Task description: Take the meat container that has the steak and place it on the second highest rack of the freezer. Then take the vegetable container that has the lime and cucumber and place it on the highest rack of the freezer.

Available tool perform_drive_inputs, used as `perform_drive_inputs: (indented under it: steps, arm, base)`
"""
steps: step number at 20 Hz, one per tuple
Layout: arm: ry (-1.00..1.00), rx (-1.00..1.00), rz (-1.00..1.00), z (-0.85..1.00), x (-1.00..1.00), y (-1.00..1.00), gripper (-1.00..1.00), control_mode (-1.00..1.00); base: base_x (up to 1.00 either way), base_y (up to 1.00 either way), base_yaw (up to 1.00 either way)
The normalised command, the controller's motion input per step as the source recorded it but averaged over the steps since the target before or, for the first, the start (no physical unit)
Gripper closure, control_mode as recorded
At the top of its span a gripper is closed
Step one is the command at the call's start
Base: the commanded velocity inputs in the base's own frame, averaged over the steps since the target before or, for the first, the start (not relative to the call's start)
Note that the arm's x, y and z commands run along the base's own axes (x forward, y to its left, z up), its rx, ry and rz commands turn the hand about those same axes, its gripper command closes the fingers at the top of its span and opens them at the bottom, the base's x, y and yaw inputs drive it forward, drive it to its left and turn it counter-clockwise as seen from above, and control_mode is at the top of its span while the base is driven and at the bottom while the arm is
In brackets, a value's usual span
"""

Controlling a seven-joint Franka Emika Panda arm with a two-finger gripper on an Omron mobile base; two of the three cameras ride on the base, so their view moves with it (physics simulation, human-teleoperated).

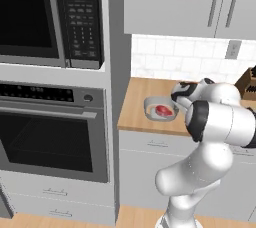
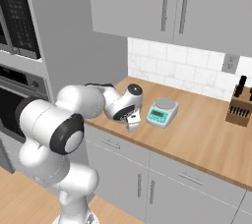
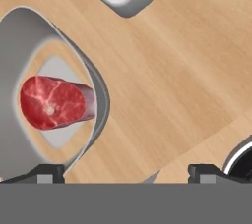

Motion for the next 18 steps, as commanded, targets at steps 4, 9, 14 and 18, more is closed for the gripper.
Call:
perform_drive_inputs:
  steps: [4, 9, 14, 18]
  arm:
    - [-0.02, 0.01, 0.00, -0.14, 0.06, -0.04, -1.00, -1.00]
    - [0.00, 0.00, 0.00, -0.15, 0.21, 0.00, -1.00, -1.00]
    - [0.00, 0.00, 0.00, -0.16, 0.22, 0.00, -1.00, -1.00]
    - [-0.01, 0.00, 0.00, -0.21, 0.16, -0.01, -1.00, -1.00]
  base:
    - [0.00, 0.00, 0.00]
    - [0.00, 0.00, 0.00]
    - [0.00, 0.00, 0.00]
    - [0.00, 0.00, 0.00]
